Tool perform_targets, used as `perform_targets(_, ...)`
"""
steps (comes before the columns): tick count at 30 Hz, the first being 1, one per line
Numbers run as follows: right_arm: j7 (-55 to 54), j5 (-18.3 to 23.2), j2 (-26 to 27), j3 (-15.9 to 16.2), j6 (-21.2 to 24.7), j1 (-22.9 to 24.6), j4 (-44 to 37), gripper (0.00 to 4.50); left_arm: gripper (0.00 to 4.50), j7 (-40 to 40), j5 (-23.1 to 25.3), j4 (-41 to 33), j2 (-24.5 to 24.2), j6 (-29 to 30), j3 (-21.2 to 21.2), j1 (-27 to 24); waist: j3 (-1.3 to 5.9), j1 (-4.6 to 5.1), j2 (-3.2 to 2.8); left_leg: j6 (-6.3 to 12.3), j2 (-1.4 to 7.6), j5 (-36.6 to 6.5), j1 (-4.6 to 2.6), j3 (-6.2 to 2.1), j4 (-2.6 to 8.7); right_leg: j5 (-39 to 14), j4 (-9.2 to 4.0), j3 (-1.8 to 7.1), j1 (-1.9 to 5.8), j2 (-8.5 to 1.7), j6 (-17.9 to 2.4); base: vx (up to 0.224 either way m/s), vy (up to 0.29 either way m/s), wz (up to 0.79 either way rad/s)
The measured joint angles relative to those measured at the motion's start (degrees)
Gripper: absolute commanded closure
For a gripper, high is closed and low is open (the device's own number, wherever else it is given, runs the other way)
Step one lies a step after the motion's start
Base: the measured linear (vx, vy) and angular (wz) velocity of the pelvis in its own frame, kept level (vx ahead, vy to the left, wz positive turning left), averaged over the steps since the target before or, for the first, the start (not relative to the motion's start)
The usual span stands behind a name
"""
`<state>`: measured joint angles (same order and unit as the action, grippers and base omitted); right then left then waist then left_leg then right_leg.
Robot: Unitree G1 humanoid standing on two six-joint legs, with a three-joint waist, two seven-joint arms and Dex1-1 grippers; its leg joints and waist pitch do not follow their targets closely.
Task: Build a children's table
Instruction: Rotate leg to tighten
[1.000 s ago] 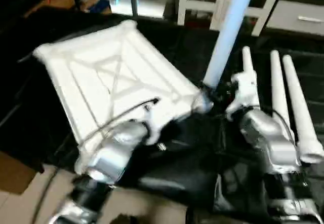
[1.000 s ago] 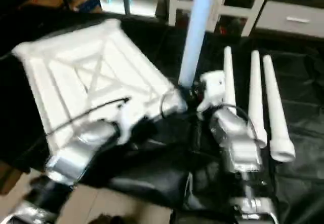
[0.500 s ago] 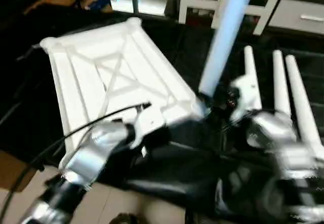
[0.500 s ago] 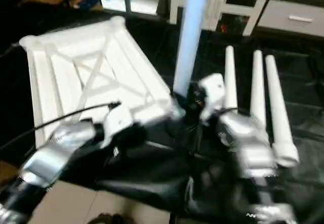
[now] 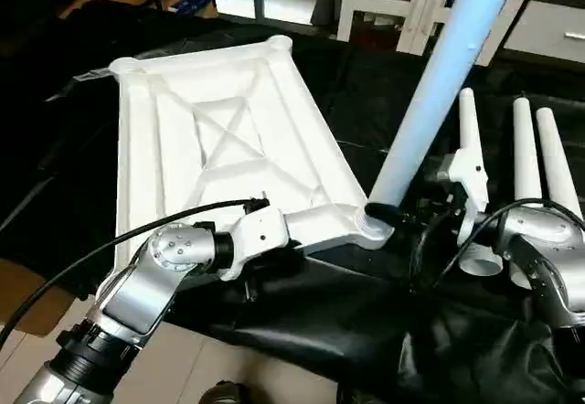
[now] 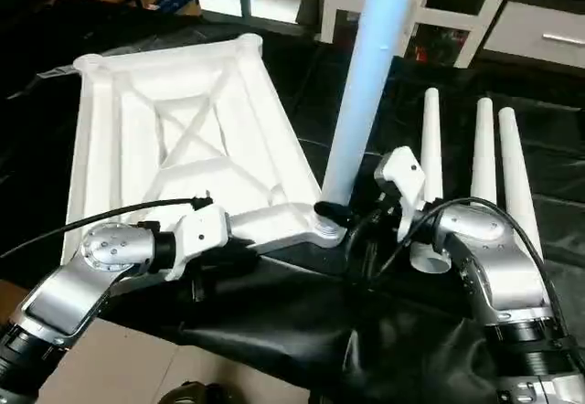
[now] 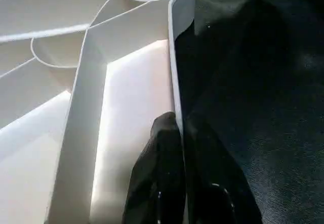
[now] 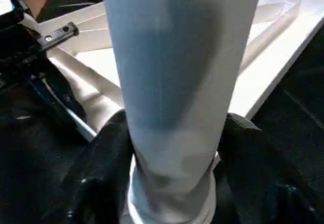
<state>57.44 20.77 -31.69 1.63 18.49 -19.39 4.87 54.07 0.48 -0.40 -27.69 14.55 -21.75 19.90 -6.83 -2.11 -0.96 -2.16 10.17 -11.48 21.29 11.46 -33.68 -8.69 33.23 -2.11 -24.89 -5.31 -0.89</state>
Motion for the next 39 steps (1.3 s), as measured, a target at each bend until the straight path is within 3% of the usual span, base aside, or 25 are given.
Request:
perform_targets(6, 0.1, 0.7, 0.7, -0.1, 0.4, 0.1, 0.0, 2.57, 4.50, 0.3, -0.3, -0.1, -0.3, -0.1, 0.1, -0.3, 0.00, 0.07, 0.00, 0.01, 0.00, 0.0, -0.02, 0.00, 0.02, 0.0, 0.07, -0.02, -0.02, 0.00, 0.0, 0.000, 0.000, 0.00)
perform_targets(13, -6.0, 0.7, 5.1, -1.2, 1.6, 0.2, 0.4, 2.61, 4.50, -1.1, 0.6, 0.7, 0.7, 0.4, 0.6, -0.1, -0.02, 0.52, 0.06, -0.15, 0.04, 0.0, -0.15, 0.01, -0.09, 0.0, 0.26, 0.01, 0.00, 0.01, 0.0, 0.000, 0.000, 0.00)
perform_targets(17, -29.2, -3.7, 18.6, -4.3, 3.2, -4.0, 4.5, 2.61, 4.50, -10.5, 5.0, 3.5, 8.5, 7.7, 0.5, 3.3, 0.04, 1.84, 0.14, -0.86, 0.02, 0.1, -0.22, -0.12, -0.03, -0.1, 0.24, -0.03, 0.00, 0.02, 0.2, -0.027, -0.001, -0.05)
perform_targets(22, -48.7, -7.0, 27.3, -7.5, -0.1, -9.4, 11.9, 2.61, 4.50, -22.0, 8.3, 8.3, 20.1, 15.8, -0.5, 7.6, 0.25, 1.91, 0.34, -0.89, -0.07, 0.1, -0.35, -0.17, 0.16, -0.1, -0.25, -0.04, 0.07, 0.04, 0.3, 0.000, 0.000, 0.00)
perform_targets(25, -51.4, -8.0, 28.8, -8.1, -2.4, -11.1, 15.1, 2.61, 4.50, -24.0, 8.4, 9.5, 21.9, 16.1, -0.6, 7.9, 0.50, 1.89, 0.80, -0.88, -0.09, 0.1, -0.30, -0.21, 0.10, -0.1, -0.27, -0.04, 0.09, 0.03, 0.3, 0.000, 0.000, 0.00)
perform_targets(29, -45.9, -8.4, 26.6, -7.1, -3.6, -11.0, 15.4, 2.61, 4.50, -21.7, 8.4, 8.8, 18.8, 13.9, -1.0, 7.5, 0.43, 2.01, 0.87, -0.88, -0.08, 0.1, -0.19, -0.24, 0.17, -0.1, -0.36, -0.12, -0.04, 0.03, 0.3, 0.000, 0.000, 0.00)
perform_targets(30, -41.9, -8.1, 24.0, -5.9, -3.7, -9.9, 14.4, 2.05, 4.50, -20.0, 8.1, 7.8, 16.7, 12.4, -1.2, 6.8, 0.41, 1.98, 0.86, -0.88, -0.07, 0.1, -0.18, -0.29, 0.23, -0.1, -0.35, -0.15, -0.05, 0.04, 0.3, 0.000, 0.000, 0.00)
perform_targets(32, -36.8, -7.1, 22.0, -5.1, -3.8, -8.8, 13.6, 1.84, 4.50, -17.3, 7.5, 6.5, 14.2, 10.0, -1.1, 5.9, 0.37, 1.82, 0.80, -0.88, -0.07, 0.1, -0.20, -0.29, 0.42, -0.1, -0.27, -0.15, -0.08, 0.04, 0.3, 0.000, 0.000, 0.00)
perform_targets(36, -17.8, -2.2, 10.9, -1.1, -2.1, -3.5, 5.8, 1.55, 4.50, -5.6, 3.2, 1.7, 4.6, 2.3, -1.2, 1.8, 0.20, 0.05, 0.47, -0.84, 0.13, 0.2, -0.16, -0.11, 0.68, 0.2, -0.12, -0.15, -0.09, 0.09, 0.5, 0.051, -0.015, 0.08)
perform_targets(39, -7.4, -1.4, 3.1, 1.0, -1.9, -0.5, 0.2, 1.23, 4.50, -0.8, 0.5, 0.1, 1.4, 0.3, -0.3, 0.2, 0.21, -0.62, 0.32, -0.39, 0.14, 0.1, -0.08, -0.03, 0.79, -0.2, -0.11, -0.13, -0.14, 0.10, 0.4, 0.087, 0.000, 0.03)
